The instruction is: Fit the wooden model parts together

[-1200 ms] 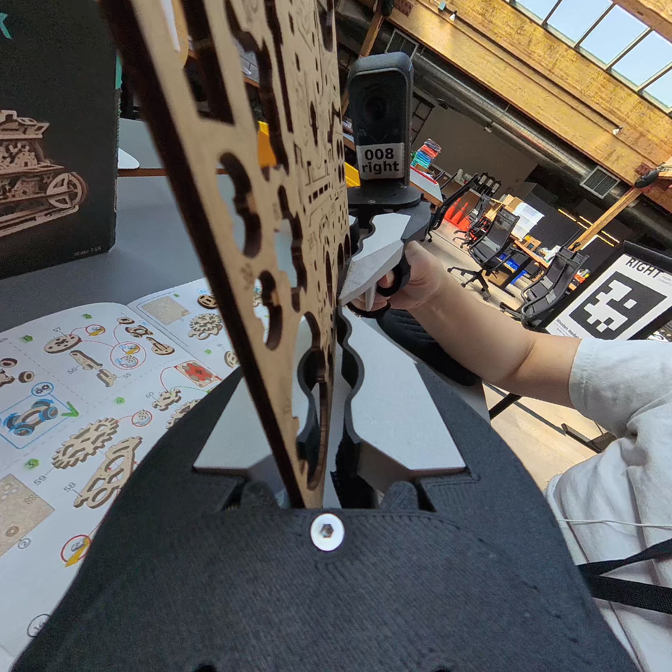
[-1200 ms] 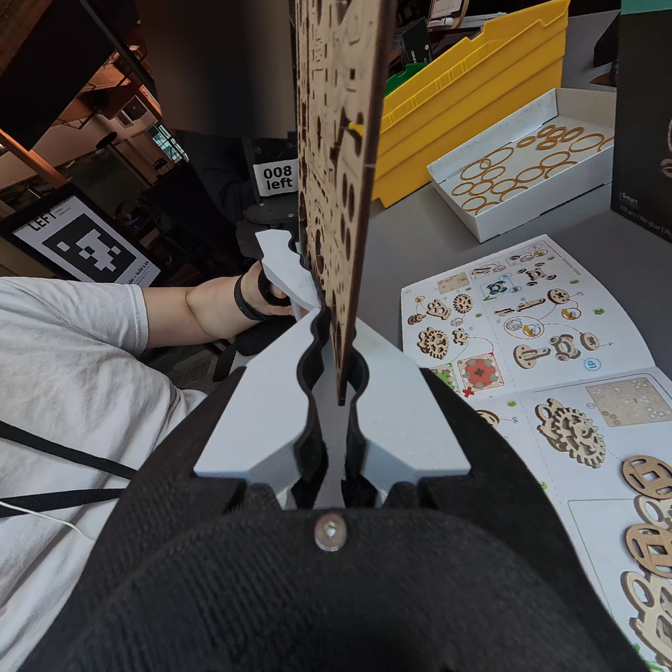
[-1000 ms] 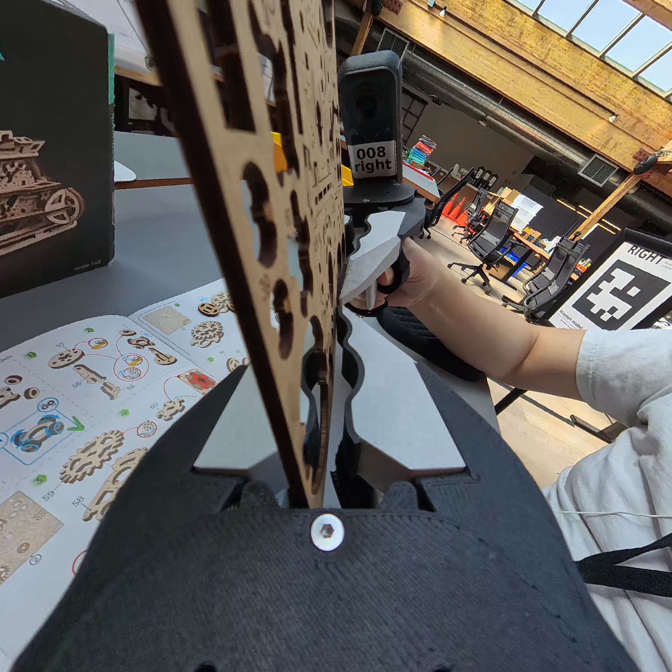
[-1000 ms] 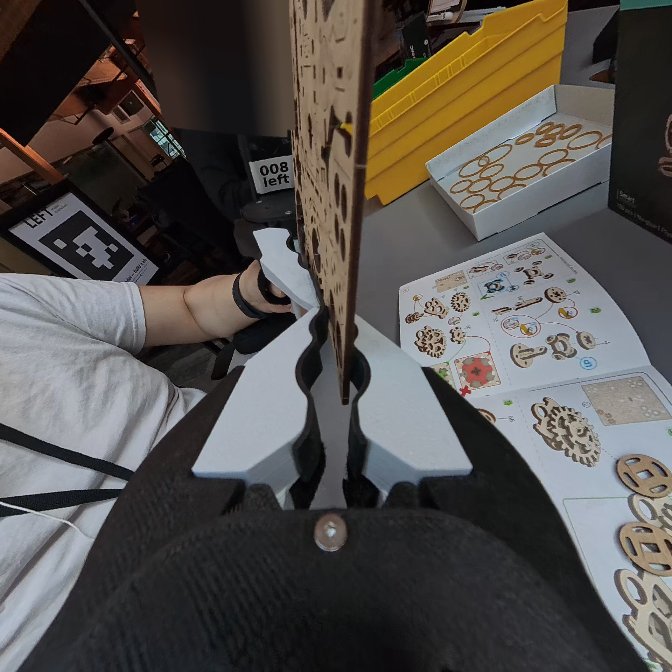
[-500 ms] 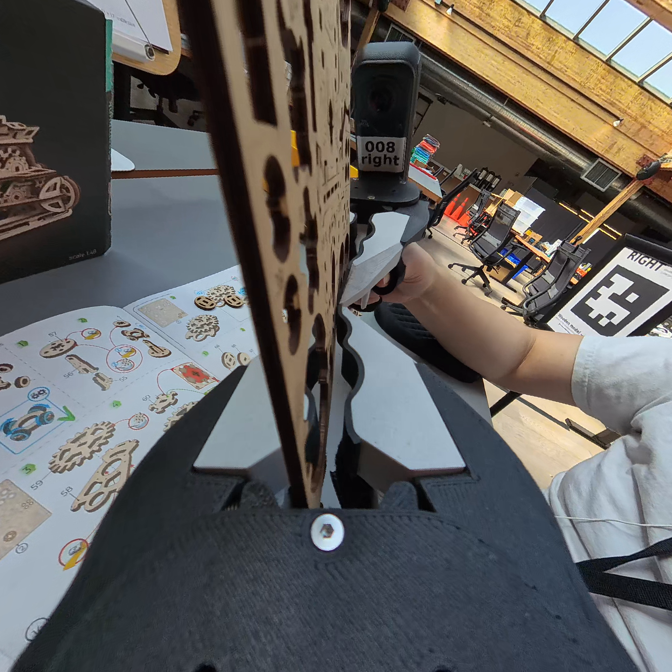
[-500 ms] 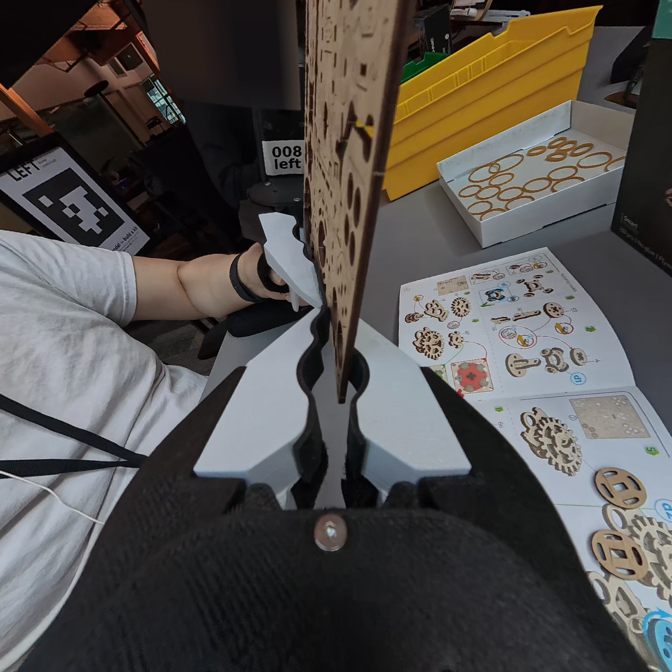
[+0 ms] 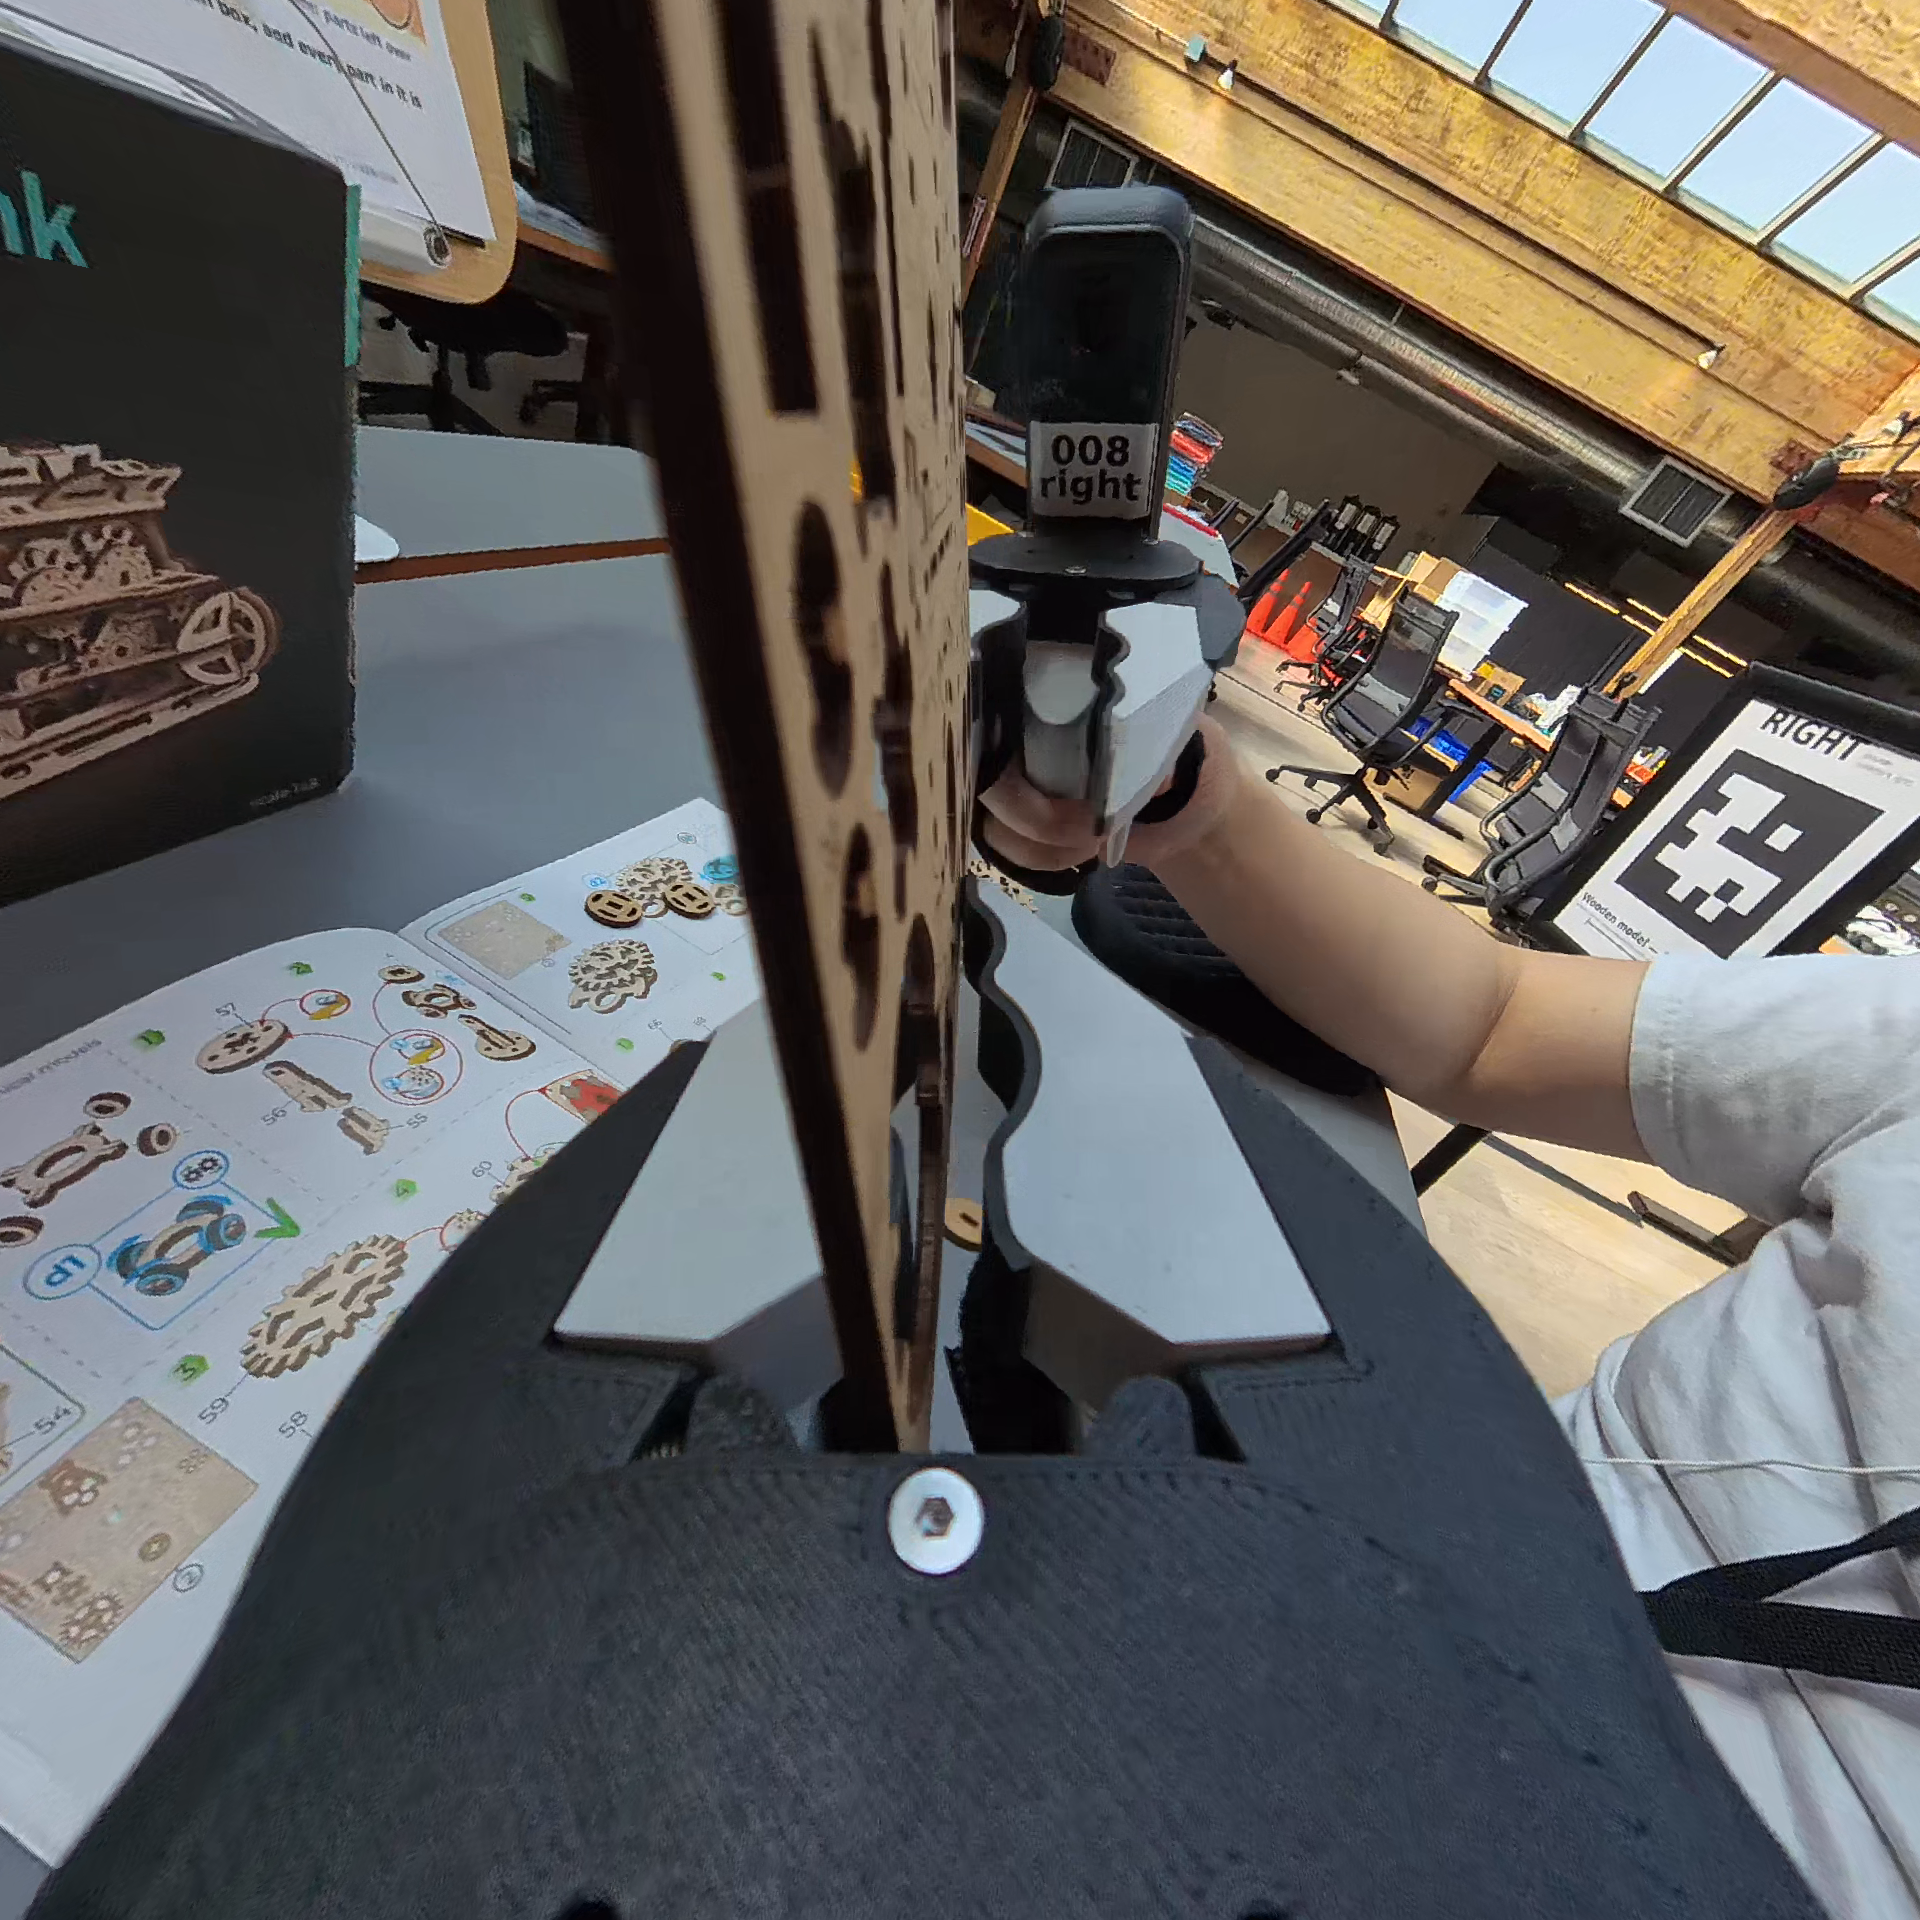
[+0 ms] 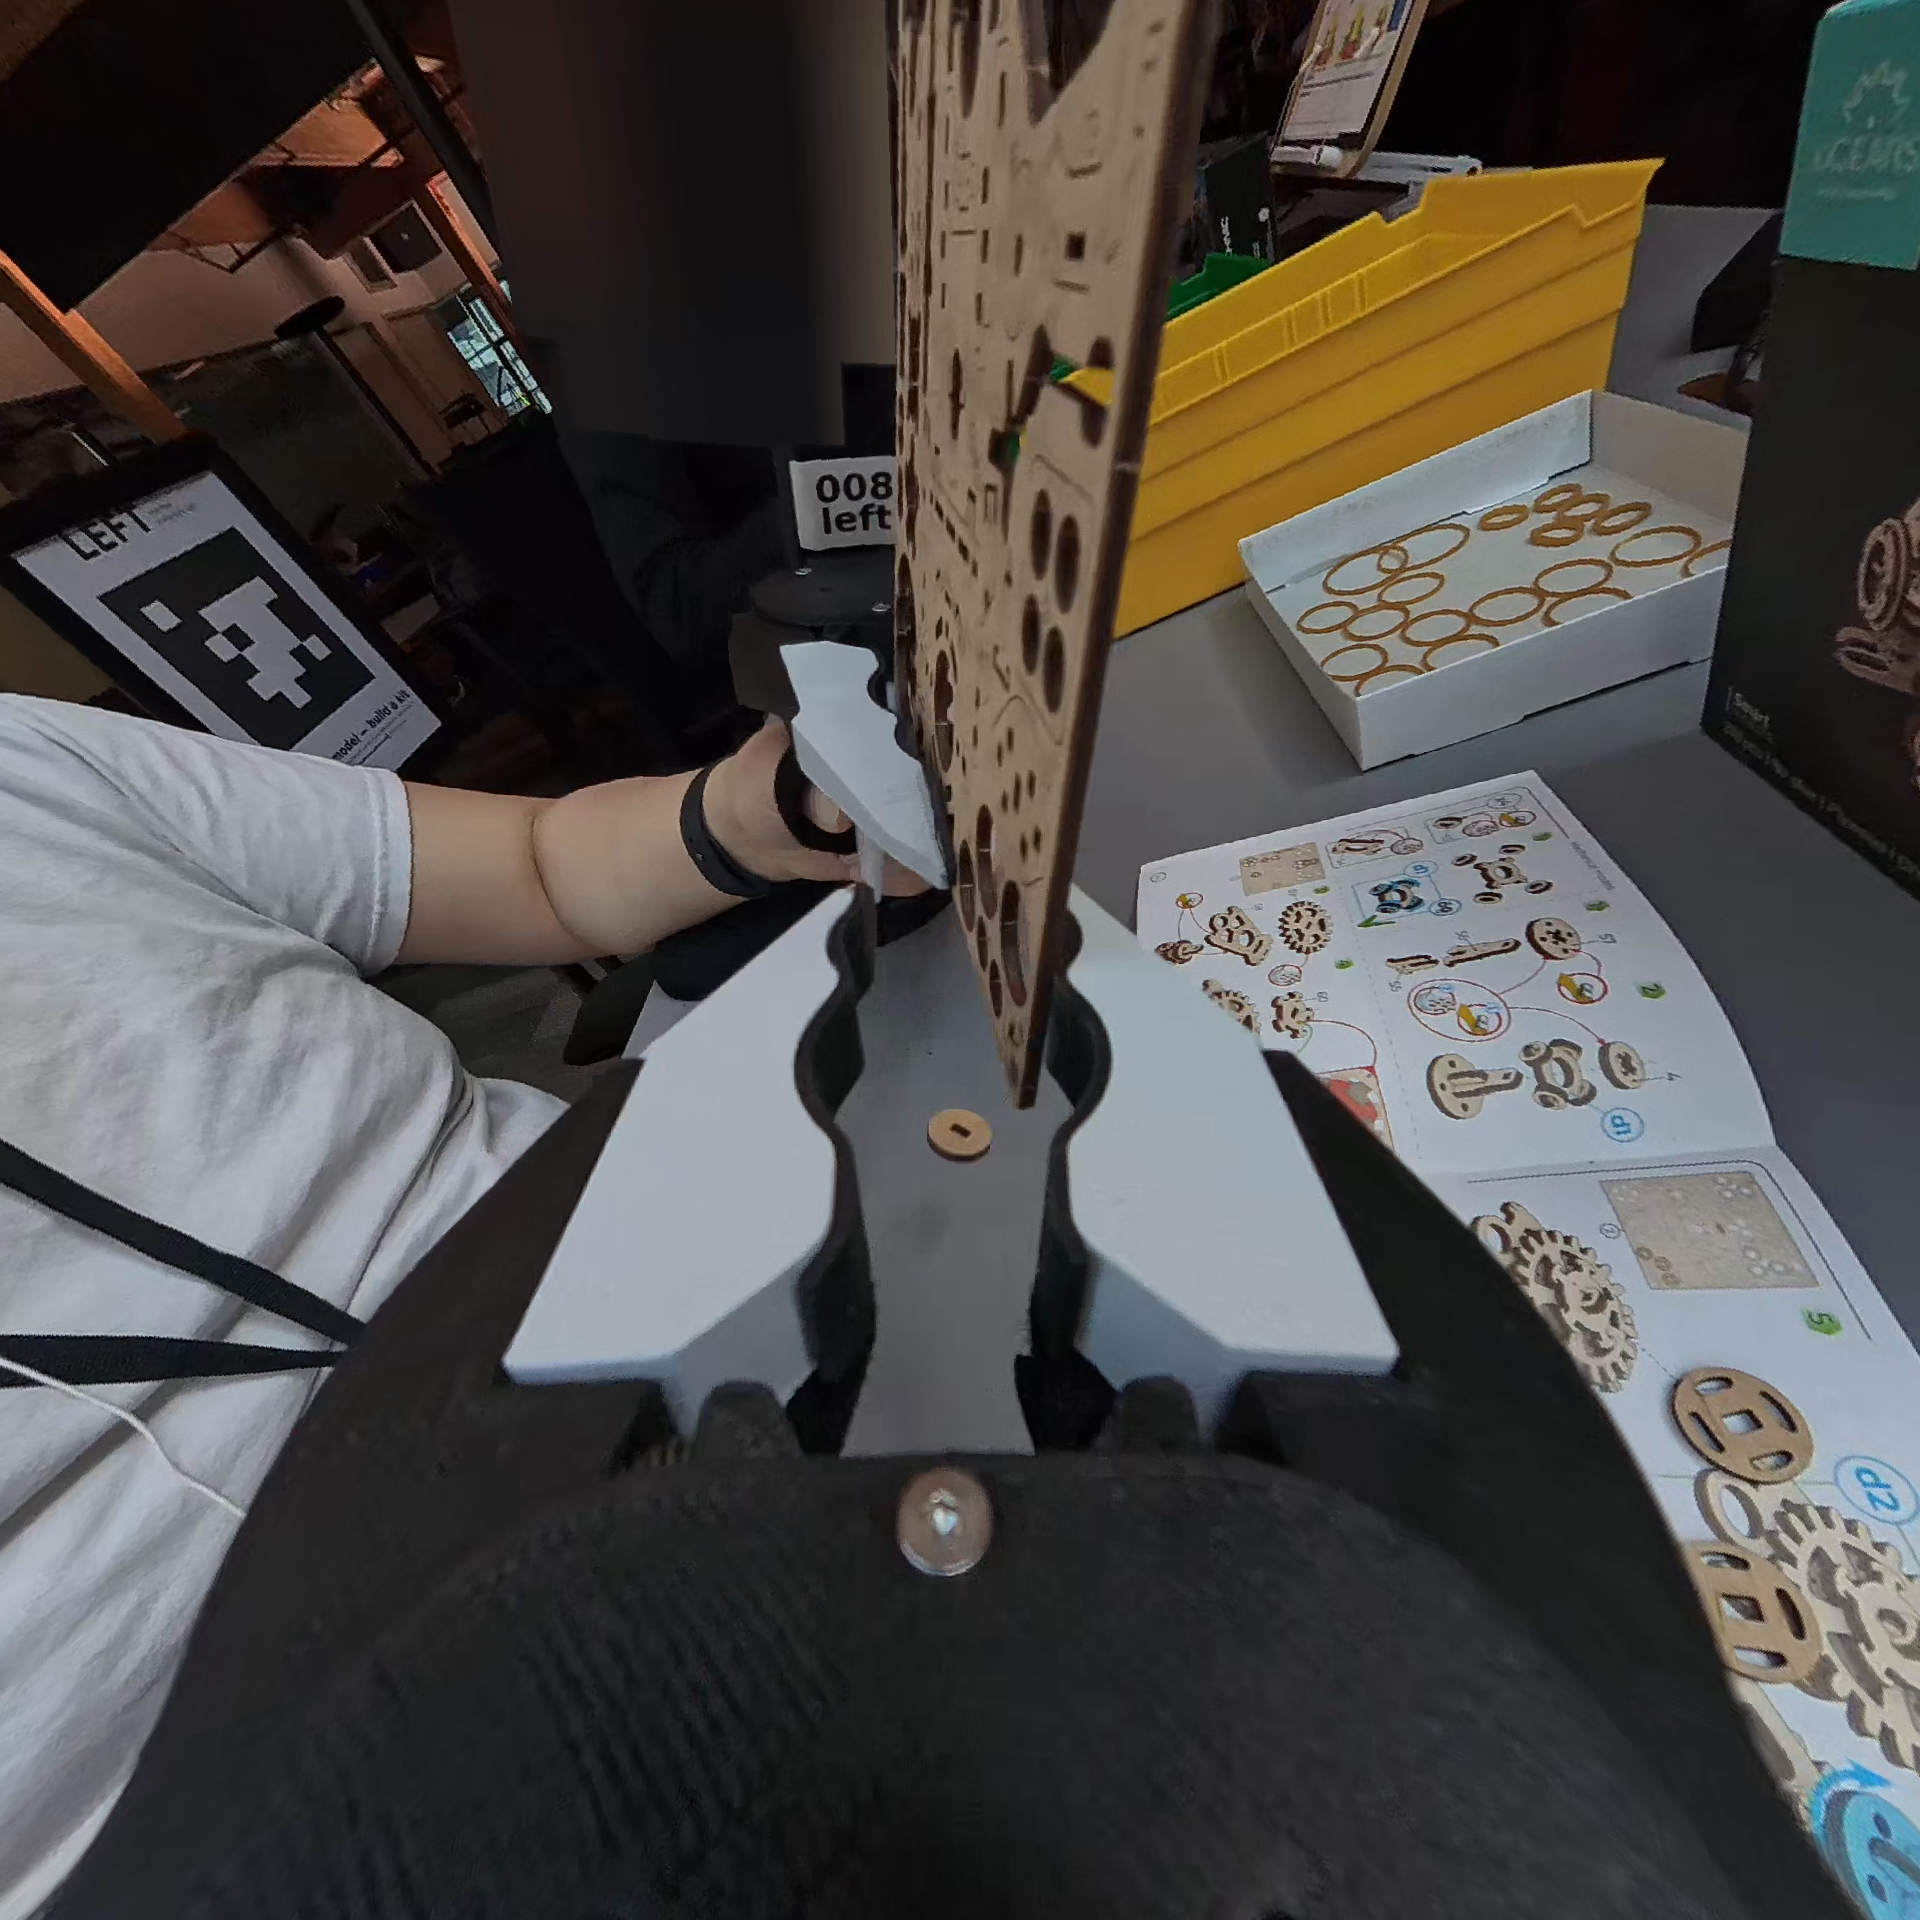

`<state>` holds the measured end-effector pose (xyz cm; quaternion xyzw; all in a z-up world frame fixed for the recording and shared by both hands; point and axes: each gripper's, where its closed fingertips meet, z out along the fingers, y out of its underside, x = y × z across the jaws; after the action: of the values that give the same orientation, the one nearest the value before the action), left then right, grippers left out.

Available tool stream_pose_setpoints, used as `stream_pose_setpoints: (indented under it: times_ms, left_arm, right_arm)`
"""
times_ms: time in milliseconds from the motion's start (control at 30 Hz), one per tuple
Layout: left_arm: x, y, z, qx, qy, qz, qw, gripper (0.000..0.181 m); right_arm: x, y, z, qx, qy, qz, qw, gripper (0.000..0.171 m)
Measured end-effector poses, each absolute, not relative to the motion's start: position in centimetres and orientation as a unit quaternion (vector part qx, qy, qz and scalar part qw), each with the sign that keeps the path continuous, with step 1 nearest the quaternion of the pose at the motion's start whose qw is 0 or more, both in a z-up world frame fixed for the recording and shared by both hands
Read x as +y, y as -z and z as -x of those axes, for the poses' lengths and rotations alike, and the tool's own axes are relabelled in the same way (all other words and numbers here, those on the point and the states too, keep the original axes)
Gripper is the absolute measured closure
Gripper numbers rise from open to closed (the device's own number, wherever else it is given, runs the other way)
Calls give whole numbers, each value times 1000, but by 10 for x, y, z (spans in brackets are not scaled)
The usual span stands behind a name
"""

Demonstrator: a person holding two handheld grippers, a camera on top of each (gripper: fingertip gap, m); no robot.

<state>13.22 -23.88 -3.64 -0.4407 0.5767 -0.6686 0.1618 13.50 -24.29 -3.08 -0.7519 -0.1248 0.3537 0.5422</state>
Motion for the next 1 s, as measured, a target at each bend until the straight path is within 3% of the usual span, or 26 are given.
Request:
stream_pose_setpoints:
  times_ms: [67, 200, 333, 467, 600, 767, 933, 1000]
  left_arm:
    - [-226, 30, -131, 557, 682, 442, 171, 181]
    - [-188, 9, -125, 500, 706, 453, 215, 180]
    - [-160, -4, -117, 467, 722, 455, 231, 181]
    - [-157, -4, -116, 464, 726, 454, 227, 181]
    - [-165, -1, -118, 482, 715, 450, 233, 181]
    - [-170, 2, -119, 496, 705, 448, 237, 181]
    - [-168, -4, -116, 485, 717, 442, 234, 181]
    - [-169, -5, -116, 485, 719, 440, 234, 181]
  right_arm:
    - [-245, 18, -143, -124, -340, 734, 575, 127]
    - [-250, 34, -167, -152, -205, 777, 575, 133]
    - [-278, 61, -93, -313, -258, 775, 485, 143]
    - [-269, 133, -60, -373, -198, 833, 358, 147]
    - [-255, 164, -70, -374, -128, 858, 328, 141]
    - [-256, 163, -72, -364, -145, 862, 320, 154]
    - [-258, 85, -191, -224, -36, 859, 459, 154]
    - [-278, 85, -237, -161, -32, 870, 465, 154]
